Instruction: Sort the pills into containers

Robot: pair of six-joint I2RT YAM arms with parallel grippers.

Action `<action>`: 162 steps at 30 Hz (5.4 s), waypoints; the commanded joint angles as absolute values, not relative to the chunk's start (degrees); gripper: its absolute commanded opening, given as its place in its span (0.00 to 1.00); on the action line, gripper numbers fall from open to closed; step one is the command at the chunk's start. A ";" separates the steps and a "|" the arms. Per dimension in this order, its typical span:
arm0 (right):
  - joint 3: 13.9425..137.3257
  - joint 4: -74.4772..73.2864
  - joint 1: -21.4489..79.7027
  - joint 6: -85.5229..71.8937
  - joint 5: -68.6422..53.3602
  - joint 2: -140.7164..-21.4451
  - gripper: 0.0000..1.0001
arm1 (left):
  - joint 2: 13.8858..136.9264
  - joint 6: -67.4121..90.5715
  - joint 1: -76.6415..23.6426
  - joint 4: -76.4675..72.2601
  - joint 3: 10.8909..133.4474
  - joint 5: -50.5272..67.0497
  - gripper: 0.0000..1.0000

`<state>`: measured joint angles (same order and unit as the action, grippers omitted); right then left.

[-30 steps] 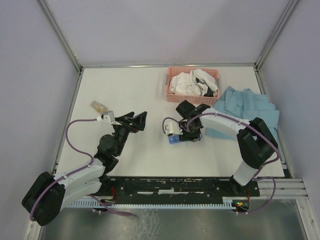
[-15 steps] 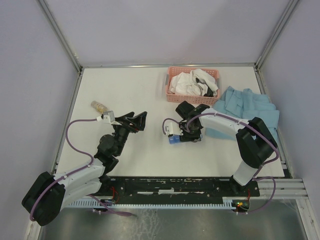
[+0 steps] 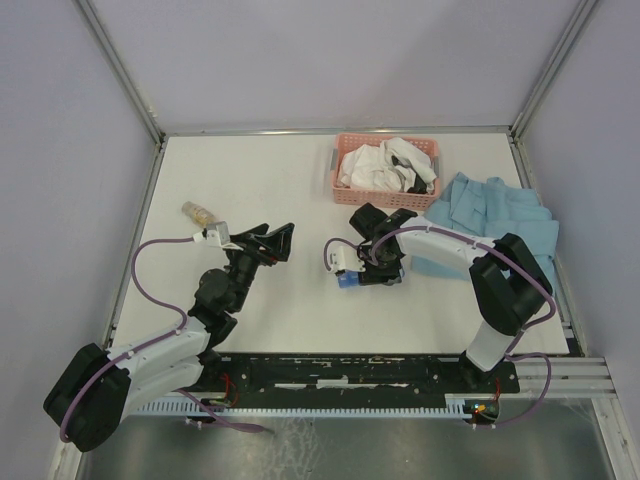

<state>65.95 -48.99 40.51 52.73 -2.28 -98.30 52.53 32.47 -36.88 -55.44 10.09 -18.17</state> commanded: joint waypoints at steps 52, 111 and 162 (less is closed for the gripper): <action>69.87 -50.25 42.43 51.11 2.00 -99.23 0.01 | 51.91 30.76 -37.01 -58.23 10.11 -19.95 0.99; 70.99 -51.04 42.12 49.00 -0.51 -98.91 0.01 | 52.05 30.76 -37.04 -58.05 10.29 -19.95 0.99; 70.25 -50.61 42.99 49.76 0.74 -99.46 0.01 | 52.04 30.76 -37.01 -58.01 10.37 -19.95 0.99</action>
<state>68.62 -49.41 43.18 49.78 2.83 -100.33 52.53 32.47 -36.88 -55.44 10.04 -18.17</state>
